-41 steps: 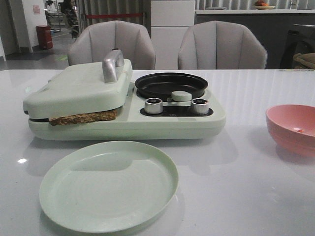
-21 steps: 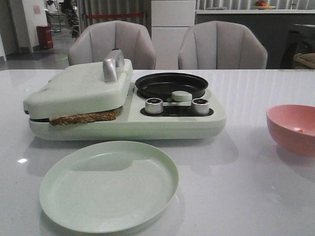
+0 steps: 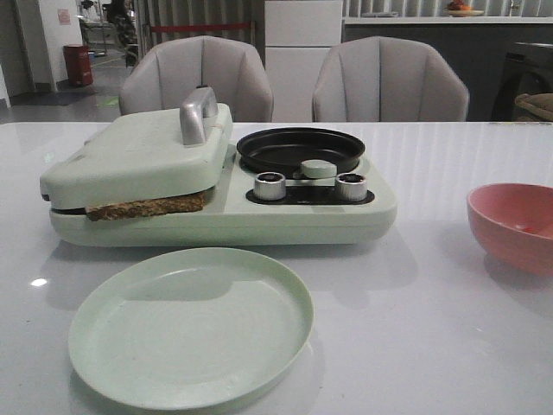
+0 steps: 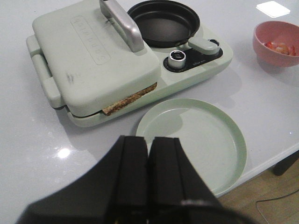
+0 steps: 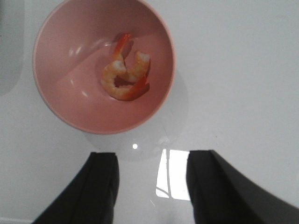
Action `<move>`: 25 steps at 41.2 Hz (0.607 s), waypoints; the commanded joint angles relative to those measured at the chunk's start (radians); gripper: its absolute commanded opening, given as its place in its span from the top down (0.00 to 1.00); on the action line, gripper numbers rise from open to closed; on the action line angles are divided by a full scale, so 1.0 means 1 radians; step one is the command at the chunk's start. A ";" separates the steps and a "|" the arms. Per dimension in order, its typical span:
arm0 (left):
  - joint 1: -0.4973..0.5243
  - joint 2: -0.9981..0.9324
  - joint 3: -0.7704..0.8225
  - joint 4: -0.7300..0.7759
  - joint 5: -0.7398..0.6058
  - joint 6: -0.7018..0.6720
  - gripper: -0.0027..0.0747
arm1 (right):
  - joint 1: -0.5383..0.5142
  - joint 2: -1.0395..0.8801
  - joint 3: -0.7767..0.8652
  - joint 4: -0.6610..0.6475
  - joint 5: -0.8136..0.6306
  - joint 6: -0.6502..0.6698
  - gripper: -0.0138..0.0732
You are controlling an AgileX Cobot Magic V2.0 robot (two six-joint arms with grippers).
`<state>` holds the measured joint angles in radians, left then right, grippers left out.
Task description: Make breakfast with bread and shrimp
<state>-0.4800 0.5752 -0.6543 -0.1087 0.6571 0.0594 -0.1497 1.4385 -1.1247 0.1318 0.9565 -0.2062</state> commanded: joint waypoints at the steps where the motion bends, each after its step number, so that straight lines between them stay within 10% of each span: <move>1: 0.003 0.001 -0.028 -0.005 -0.077 -0.009 0.83 | -0.009 0.047 -0.071 0.015 -0.048 -0.028 0.32; 25: 0.003 0.001 -0.028 -0.005 -0.077 -0.009 0.83 | 0.021 0.360 -0.309 0.014 -0.079 -0.226 0.32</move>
<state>-0.4800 0.5752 -0.6543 -0.1087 0.6571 0.0594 -0.1357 1.8136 -1.3749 0.1409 0.8969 -0.3873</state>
